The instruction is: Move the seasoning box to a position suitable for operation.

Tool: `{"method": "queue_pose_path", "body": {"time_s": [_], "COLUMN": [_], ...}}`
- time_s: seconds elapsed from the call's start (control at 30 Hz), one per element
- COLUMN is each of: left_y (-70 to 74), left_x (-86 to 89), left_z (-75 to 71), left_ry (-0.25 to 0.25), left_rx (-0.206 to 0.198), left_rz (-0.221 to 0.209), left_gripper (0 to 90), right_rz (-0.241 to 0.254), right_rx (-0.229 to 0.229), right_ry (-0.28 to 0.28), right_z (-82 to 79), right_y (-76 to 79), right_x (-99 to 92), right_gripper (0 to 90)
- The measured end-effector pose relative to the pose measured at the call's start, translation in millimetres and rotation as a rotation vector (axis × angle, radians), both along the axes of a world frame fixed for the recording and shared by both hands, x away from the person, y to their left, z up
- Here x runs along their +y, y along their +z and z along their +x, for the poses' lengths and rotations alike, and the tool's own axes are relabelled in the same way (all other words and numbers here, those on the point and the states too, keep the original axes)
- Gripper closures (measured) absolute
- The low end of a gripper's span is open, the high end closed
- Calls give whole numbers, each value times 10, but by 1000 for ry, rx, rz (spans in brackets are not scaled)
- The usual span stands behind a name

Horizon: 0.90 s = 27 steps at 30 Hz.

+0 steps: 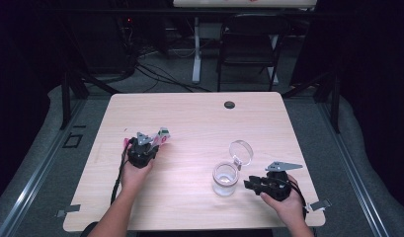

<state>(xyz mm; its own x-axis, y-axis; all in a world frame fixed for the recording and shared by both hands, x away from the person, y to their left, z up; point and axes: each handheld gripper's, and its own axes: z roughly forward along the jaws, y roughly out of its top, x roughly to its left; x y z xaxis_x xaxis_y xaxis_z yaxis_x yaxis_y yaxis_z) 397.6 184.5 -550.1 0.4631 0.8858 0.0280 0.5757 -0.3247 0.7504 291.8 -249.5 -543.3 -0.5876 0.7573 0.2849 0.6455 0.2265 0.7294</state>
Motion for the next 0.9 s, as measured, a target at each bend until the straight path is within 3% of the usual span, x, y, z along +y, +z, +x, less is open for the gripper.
{"method": "queue_pose_path", "body": {"time_s": [0.37,0.63,0.9], "left_y": [112,232,395], "left_x": [84,296,534], "left_z": [-68,-129,-207], "left_ry": [5,37,63], "left_rx": [11,12,3], "left_rz": [-21,-120,-161], "left_gripper": [871,877,894], "right_rz": [5,-19,-58], "right_rx": [-6,0,14], "right_ry": [14,30,30], "right_z": [37,45,32], "right_y": [14,49,110], "right_x": [35,91,155], "right_gripper": [637,651,664]}}
